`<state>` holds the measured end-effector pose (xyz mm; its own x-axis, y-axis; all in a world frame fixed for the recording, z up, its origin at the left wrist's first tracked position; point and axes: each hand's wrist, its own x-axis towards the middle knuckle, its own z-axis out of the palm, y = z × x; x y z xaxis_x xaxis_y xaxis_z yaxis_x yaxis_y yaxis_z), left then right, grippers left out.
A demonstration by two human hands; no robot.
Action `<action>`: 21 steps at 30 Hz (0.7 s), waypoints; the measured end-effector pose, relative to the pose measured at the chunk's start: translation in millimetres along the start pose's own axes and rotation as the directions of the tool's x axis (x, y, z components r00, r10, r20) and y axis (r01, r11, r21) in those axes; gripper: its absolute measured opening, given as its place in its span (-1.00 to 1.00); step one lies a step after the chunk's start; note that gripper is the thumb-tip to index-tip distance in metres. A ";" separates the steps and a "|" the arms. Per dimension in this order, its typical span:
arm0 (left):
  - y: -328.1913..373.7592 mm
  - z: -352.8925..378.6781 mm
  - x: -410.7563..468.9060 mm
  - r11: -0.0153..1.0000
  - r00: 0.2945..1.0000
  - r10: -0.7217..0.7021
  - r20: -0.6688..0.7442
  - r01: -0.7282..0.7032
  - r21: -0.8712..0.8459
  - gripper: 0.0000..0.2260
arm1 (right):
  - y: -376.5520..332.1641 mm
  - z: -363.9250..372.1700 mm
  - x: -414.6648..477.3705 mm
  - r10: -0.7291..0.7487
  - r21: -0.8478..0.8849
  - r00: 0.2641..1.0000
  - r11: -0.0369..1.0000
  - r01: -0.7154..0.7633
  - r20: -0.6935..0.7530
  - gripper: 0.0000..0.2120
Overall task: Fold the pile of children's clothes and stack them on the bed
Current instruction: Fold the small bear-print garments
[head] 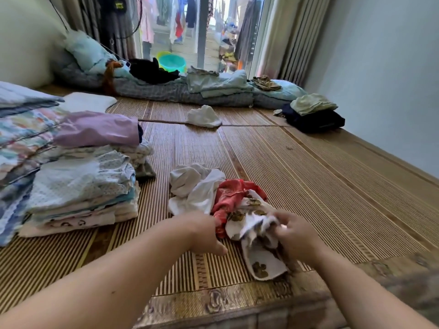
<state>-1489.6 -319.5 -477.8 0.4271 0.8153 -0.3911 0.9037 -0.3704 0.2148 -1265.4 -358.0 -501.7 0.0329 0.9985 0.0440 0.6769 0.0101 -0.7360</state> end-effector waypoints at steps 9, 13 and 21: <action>35.3 -15.0 -21.7 0.804 0.830 0.158 -0.535 -0.423 -0.419 -0.73 | -79.1 -39.7 -16.4 -0.080 0.854 0.996 0.515 0.071 -0.035 -0.71; 26.7 -22.8 -29.2 0.678 0.828 0.082 -0.555 -0.454 -0.578 -0.75 | -75.8 -48.3 -14.1 -0.027 0.860 0.996 0.502 0.092 -0.091 -0.67; 5.7 -34.4 -45.9 0.298 0.909 -0.057 -0.414 -0.380 -0.876 -0.80 | -65.3 -35.6 -12.3 0.190 0.829 0.982 0.547 -0.116 0.012 -0.76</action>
<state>-1505.1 -343.7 -427.8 0.3242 0.9460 0.0025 0.0805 -0.0303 0.9963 -1283.8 -372.8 -430.0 0.1522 0.9828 -0.1047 -0.2432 -0.0654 -0.9678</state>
